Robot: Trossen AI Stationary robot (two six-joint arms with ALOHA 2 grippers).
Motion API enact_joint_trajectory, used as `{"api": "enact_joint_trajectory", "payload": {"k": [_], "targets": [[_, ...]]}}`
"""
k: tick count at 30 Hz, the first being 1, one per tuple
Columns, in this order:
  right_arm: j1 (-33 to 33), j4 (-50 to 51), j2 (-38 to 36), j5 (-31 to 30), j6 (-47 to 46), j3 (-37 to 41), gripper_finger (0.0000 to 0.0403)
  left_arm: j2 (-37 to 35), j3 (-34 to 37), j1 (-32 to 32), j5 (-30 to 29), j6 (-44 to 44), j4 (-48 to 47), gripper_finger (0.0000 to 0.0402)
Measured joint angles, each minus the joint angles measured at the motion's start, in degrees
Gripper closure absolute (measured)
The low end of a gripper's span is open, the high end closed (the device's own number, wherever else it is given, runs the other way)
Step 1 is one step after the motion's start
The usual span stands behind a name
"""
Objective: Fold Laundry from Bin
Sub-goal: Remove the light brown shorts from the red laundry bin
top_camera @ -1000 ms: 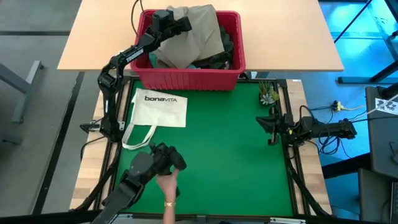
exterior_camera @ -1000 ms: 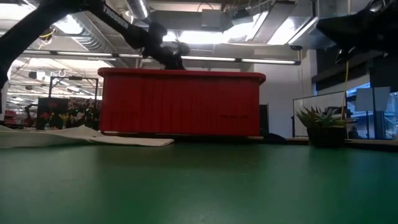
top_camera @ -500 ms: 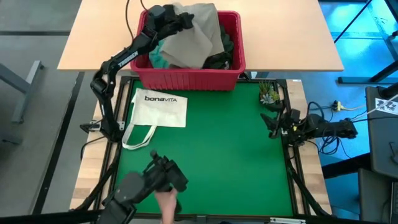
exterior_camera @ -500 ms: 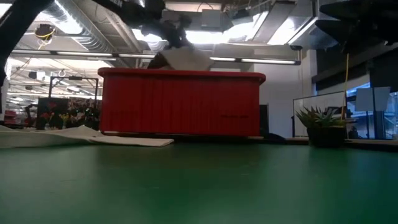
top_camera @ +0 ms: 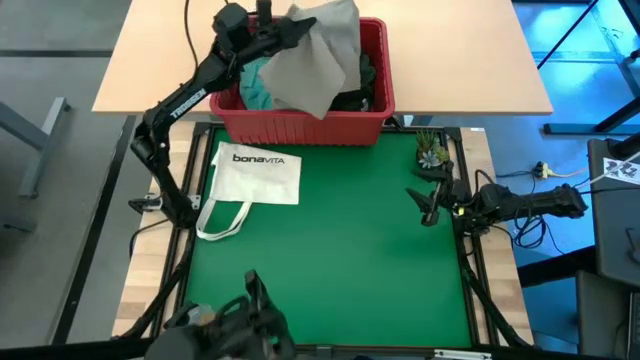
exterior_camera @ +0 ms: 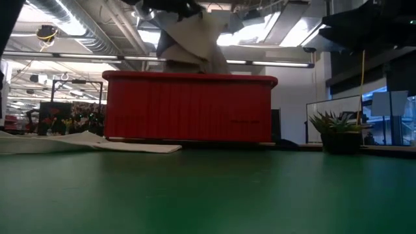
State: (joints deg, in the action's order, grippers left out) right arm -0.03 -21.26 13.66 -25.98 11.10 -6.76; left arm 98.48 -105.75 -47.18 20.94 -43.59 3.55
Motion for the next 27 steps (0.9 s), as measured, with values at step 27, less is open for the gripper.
{"api": "enact_joint_trajectory", "payload": {"k": [27], "targets": [[-8.1,-21.4,21.2,10.4,13.9,-0.8,0.0151,-7.4,0.0,12.5,-1.1,1.7,8.3,0.0401]]}}
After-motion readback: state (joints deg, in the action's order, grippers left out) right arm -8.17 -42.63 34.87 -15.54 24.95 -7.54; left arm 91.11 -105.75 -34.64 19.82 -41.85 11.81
